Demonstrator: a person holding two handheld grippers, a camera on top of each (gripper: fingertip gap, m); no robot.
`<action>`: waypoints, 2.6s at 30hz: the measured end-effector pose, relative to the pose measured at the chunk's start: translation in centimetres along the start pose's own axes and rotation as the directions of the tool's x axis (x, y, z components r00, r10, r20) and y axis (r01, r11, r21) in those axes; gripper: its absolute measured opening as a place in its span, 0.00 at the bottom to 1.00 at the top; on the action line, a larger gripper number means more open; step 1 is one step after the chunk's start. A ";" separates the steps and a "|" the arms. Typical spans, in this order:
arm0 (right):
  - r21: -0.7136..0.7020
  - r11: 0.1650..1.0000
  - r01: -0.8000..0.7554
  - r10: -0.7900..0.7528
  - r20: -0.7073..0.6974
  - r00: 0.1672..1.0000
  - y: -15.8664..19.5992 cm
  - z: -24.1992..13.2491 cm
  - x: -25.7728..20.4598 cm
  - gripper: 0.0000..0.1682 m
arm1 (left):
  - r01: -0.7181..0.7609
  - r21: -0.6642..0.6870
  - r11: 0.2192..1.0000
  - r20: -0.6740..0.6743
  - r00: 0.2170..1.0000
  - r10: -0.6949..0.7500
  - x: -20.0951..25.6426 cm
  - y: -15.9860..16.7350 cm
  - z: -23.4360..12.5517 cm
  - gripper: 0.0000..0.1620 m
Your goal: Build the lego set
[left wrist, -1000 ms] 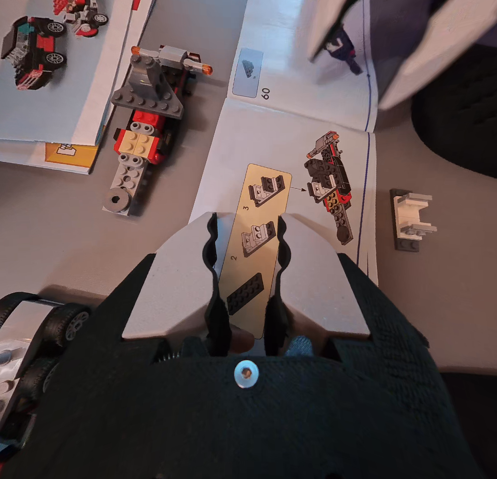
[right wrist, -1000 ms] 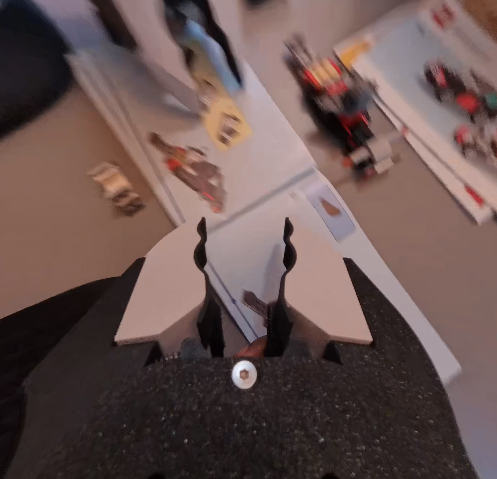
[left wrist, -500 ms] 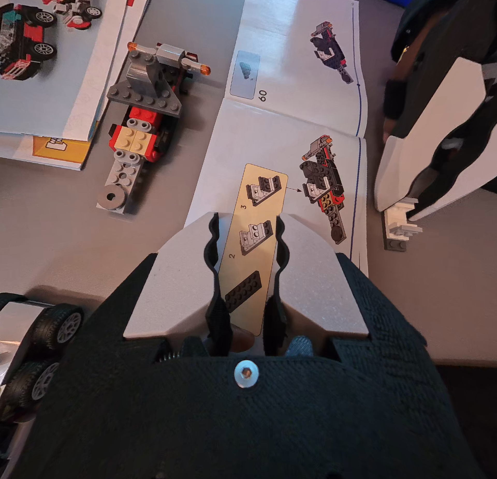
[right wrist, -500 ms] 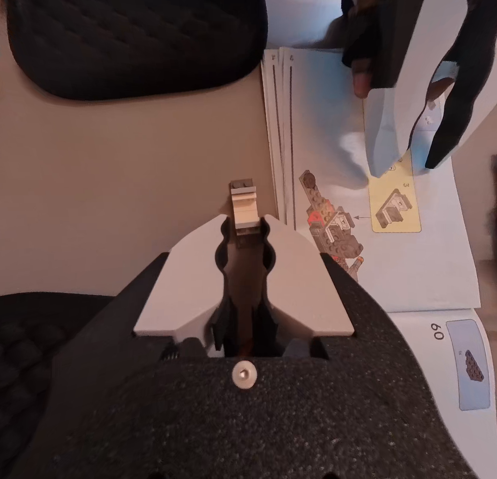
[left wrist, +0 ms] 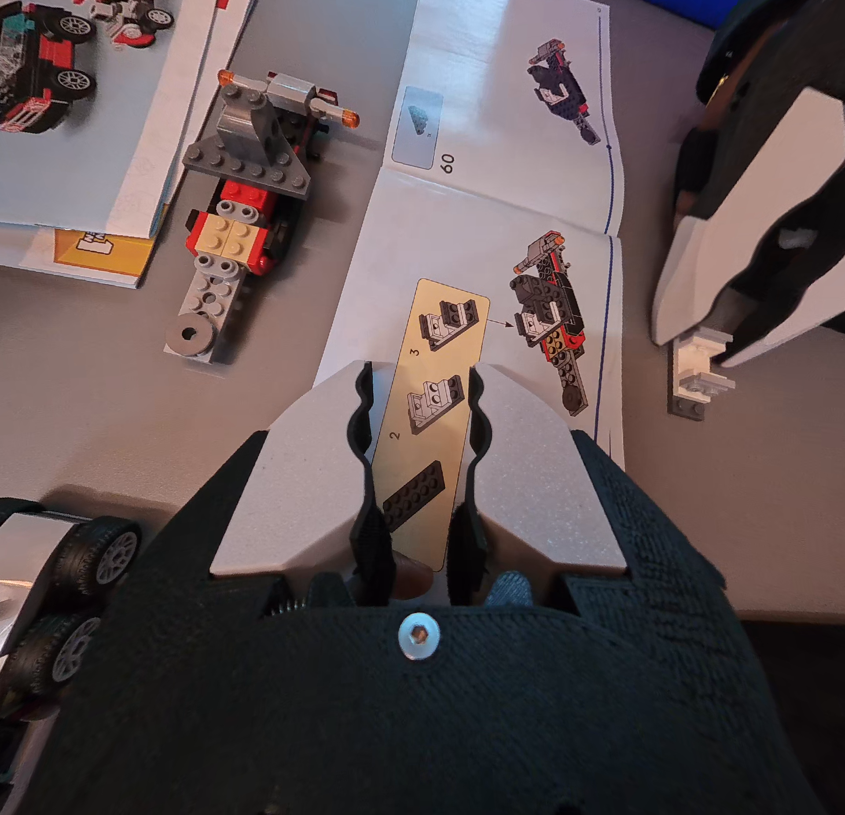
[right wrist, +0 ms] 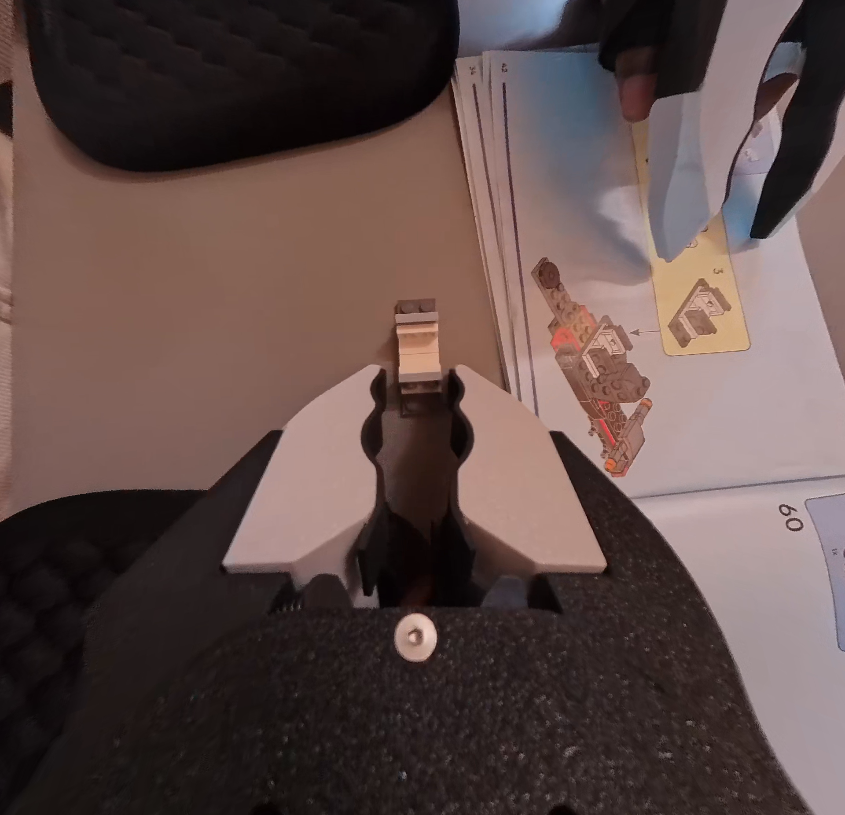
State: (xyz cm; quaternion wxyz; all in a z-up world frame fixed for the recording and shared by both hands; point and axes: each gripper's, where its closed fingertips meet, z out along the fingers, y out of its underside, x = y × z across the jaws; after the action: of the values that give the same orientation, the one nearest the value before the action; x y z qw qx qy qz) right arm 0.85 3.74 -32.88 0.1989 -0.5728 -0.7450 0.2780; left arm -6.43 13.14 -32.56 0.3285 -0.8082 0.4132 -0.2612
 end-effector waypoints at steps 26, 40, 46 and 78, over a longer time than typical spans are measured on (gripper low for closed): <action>0.010 0.957 0.291 -0.290 0.143 0.946 -1.0 -1.8 -2.7 0.17 | 0.015 0.003 1.000 -0.011 1.000 -0.015 0.0 -0.1 -0.1 0.25; -0.094 0.772 0.629 -0.589 0.267 0.763 -0.8 0.1 -3.8 0.06 | 0.022 0.004 1.000 -0.017 1.000 -0.022 0.0 -0.1 -0.1 0.25; -0.203 0.876 0.438 -0.411 0.162 0.897 -0.5 0.0 -3.1 0.06 | 0.028 0.005 1.000 -0.022 0.999 -0.028 0.0 -0.1 -0.1 0.25; -0.128 0.735 0.666 -0.610 0.304 0.732 -1.8 -0.3 -3.4 0.11 | 0.028 0.005 1.000 -0.023 0.999 -0.028 0.0 -0.1 -0.1 0.25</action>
State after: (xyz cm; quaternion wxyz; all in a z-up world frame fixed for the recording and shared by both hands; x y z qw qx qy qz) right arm 0.63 0.15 -31.40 0.1235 -0.2608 -0.9418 0.1723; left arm -6.45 13.16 -32.45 0.3224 -0.8098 0.4050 -0.2761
